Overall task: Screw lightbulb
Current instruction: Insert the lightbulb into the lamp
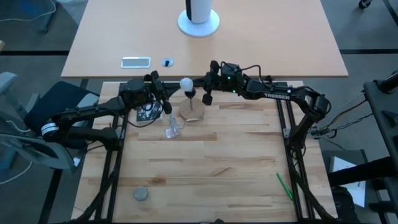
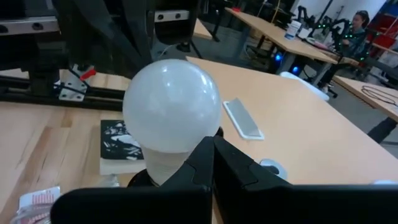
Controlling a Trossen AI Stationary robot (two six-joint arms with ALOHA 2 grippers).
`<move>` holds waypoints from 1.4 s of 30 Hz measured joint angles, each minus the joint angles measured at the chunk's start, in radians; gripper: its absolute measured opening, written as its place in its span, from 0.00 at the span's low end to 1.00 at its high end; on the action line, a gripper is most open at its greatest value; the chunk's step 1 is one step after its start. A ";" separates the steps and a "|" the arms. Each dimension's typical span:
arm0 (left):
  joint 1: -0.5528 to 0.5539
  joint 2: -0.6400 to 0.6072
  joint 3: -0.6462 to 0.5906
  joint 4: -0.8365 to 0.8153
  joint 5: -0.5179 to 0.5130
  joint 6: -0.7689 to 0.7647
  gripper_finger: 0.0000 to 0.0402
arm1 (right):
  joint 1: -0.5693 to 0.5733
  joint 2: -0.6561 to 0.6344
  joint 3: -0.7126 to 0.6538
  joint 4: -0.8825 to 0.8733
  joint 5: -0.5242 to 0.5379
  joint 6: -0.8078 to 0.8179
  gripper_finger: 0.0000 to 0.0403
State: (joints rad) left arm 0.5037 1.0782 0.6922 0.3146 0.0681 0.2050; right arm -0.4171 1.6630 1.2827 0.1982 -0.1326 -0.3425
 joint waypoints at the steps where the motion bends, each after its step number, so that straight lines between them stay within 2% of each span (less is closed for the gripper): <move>1: 0.000 0.000 0.000 0.005 0.000 0.004 0.00 | 0.000 0.000 0.000 0.000 0.000 0.000 0.00; 29: 0.000 0.095 0.000 0.202 0.004 0.048 0.00 | -0.002 0.000 0.000 -0.014 0.008 0.004 0.00; 42: 0.000 0.108 0.000 0.216 0.005 0.047 0.00 | -0.002 -0.001 -0.001 -0.034 0.007 0.011 0.00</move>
State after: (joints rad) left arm 0.5037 1.1859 0.6918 0.5302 0.0731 0.2516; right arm -0.4191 1.6619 1.2821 0.1643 -0.1251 -0.3315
